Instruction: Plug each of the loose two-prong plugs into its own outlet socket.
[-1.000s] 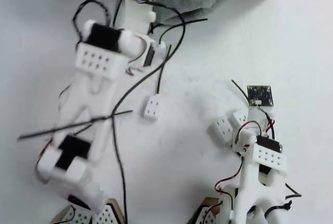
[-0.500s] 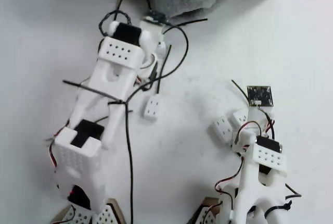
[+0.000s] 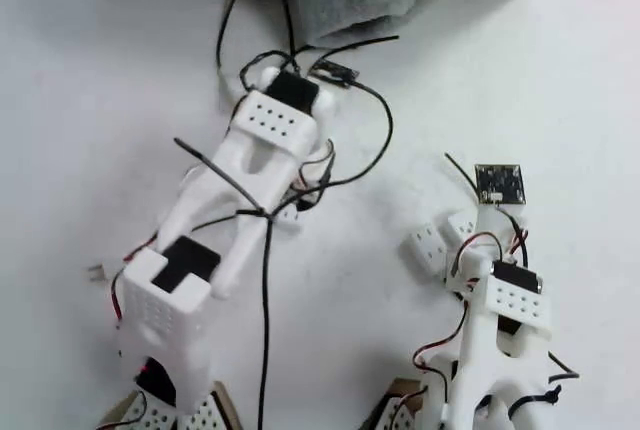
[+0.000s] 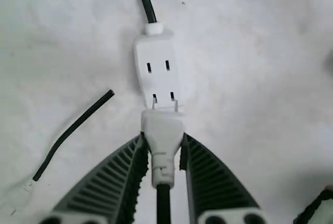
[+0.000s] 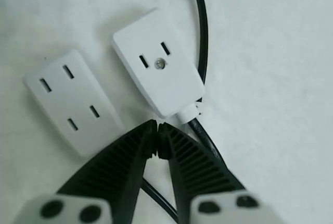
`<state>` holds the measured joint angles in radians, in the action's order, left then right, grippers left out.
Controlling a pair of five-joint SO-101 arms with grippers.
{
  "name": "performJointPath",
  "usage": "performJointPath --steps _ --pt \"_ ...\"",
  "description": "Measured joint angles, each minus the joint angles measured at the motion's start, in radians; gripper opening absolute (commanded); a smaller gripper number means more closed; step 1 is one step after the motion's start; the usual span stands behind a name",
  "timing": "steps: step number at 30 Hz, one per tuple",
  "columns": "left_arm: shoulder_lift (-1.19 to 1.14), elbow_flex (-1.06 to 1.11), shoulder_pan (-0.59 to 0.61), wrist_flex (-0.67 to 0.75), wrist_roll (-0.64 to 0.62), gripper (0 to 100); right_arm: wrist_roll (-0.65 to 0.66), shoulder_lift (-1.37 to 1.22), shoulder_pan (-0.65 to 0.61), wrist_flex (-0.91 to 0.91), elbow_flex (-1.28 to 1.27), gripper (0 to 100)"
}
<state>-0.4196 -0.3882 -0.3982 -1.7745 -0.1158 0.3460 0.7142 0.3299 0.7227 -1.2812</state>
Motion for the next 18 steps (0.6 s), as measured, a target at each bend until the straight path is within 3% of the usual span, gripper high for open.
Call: performJointPath --steps 18 --pt "0.0 0.155 0.0 0.08 -0.058 3 0.0 0.0 0.0 0.0 0.0 1.9"
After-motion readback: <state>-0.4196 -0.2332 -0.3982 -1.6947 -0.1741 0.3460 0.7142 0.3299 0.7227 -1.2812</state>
